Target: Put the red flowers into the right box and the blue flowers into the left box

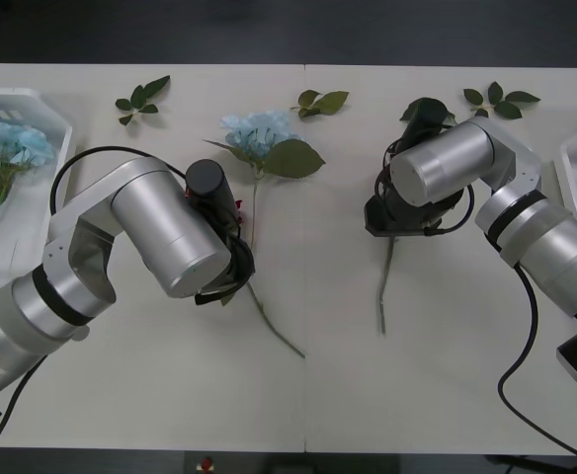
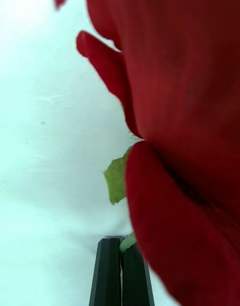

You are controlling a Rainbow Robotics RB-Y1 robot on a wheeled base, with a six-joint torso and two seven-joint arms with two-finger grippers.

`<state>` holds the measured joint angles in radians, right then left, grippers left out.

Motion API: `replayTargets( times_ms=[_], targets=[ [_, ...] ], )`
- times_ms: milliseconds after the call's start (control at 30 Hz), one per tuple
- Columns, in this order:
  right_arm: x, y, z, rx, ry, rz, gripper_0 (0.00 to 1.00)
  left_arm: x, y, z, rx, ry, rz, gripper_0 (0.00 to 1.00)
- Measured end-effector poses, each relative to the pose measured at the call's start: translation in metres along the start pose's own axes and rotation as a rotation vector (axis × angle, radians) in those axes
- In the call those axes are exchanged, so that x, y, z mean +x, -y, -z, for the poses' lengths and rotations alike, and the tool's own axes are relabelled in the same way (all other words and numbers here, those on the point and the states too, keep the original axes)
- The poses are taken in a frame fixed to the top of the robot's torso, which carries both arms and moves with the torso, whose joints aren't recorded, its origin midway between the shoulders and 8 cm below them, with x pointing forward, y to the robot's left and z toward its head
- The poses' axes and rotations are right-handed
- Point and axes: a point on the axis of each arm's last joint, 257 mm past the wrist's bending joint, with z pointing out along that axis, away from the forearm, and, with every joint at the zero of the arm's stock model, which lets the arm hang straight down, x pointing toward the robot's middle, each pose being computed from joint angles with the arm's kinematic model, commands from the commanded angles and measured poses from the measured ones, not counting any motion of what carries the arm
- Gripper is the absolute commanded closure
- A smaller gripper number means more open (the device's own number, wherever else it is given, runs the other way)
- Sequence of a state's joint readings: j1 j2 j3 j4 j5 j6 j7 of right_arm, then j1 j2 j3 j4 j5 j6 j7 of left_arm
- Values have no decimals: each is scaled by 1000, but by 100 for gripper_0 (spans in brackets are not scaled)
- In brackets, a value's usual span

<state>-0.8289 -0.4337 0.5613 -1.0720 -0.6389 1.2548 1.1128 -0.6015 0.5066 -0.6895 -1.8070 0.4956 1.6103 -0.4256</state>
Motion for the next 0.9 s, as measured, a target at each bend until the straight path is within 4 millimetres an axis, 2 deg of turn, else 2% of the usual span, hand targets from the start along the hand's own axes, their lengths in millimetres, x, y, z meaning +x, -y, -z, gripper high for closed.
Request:
replayTargets(
  times_ms=[133, 233, 333, 500, 700, 800, 900],
  targets=[
    [-11, -5, 13, -46, 1, 5, 100, 2, 7, -10, -15, -30, 20, 0],
    [-26, 10, 34, -52, -1, 101, 100, 3, 12, -15, -25, -45, 30, 0],
    [-41, 38, 63, -34, -18, 158, 100, 1, 12, -21, -47, -41, 27, 0],
    [-60, 107, 117, 70, -22, 168, 100, -2, 13, -36, -68, -27, 1, 0],
    [-61, 200, 178, 208, -30, 283, 100, -3, 9, -50, -95, -42, 19, 0],
    [-58, 241, 200, 263, -28, 245, 100, 2, 13, -54, -101, -59, 18, 0],
    [-56, 275, 214, 321, -16, 234, 100, 7, 21, -57, -89, -68, 15, 0]
  ],
)
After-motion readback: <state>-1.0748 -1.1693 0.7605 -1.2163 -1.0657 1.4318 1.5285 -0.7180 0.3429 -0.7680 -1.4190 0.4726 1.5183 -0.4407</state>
